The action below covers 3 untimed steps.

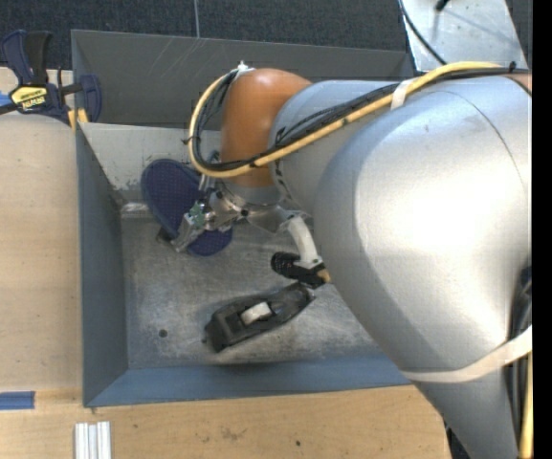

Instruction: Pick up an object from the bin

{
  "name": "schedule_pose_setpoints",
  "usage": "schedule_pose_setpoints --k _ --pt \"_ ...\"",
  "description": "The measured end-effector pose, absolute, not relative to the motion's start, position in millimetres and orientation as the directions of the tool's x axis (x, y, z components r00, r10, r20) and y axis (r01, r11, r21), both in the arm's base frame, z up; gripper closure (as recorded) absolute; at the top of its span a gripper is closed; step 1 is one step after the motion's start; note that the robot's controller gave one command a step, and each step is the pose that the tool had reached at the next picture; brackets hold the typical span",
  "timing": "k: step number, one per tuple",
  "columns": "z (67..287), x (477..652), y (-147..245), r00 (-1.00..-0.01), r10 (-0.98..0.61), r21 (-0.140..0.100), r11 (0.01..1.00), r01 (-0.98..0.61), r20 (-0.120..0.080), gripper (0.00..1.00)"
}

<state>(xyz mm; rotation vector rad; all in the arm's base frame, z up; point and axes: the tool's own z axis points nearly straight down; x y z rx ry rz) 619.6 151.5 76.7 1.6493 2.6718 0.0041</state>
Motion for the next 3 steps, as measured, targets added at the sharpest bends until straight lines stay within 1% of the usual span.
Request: schedule_pose_setpoints --k 1,2,3 --pt "80 621.5 152 -0.45 0.893 0.008 0.45 0.893 -0.002 1.0" --pt "113 622.4 151 -0.454 0.891 0.003 0.454 0.891 -0.001 1.0" --pt "163 624.2 151 -0.458 0.889 0.006 0.458 0.889 -0.002 1.0"
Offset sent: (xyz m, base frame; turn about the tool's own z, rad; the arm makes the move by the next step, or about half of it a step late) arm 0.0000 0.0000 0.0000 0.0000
